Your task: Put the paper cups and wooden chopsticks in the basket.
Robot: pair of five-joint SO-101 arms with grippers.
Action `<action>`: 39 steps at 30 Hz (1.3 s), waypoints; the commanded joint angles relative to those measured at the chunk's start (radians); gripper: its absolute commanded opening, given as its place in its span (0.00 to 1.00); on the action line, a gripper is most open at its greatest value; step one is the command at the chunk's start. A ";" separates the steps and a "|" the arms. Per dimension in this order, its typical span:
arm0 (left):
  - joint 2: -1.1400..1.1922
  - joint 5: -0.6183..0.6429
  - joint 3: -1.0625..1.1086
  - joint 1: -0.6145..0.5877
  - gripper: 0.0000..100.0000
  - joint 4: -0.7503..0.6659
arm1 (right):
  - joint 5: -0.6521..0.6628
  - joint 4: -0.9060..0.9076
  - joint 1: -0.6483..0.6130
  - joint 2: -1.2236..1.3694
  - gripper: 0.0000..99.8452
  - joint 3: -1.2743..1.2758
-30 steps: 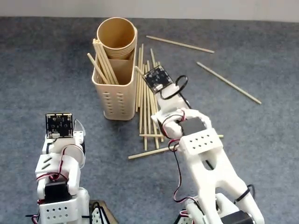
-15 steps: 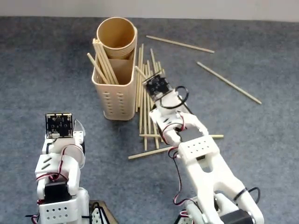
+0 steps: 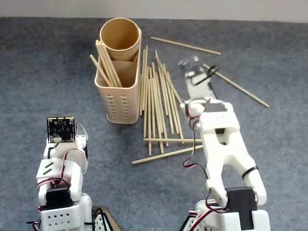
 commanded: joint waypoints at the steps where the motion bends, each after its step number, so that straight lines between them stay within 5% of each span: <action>1: -0.005 -0.015 -0.004 0.018 0.11 -0.011 | -0.020 0.054 -0.024 -0.004 0.01 -0.088; 9: -0.005 -0.015 -0.004 0.027 0.11 -0.011 | -0.074 0.137 -0.108 0.231 0.20 -0.275; 16: -0.005 -0.015 -0.004 0.027 0.11 -0.011 | -0.075 0.269 -0.108 0.628 0.20 -0.654; 25: -0.005 -0.015 -0.004 0.027 0.11 -0.011 | -0.075 0.271 -0.117 0.736 0.20 -0.768; 28: -0.005 -0.015 -0.004 0.027 0.11 -0.011 | -0.075 0.277 -0.120 0.737 0.16 -0.765; 31: -0.005 -0.015 -0.004 0.027 0.11 -0.011 | -0.075 0.298 -0.113 0.739 0.01 -0.763; 39: -0.005 -0.015 -0.004 0.027 0.11 -0.011 | -0.077 0.384 -0.116 0.730 0.00 -0.765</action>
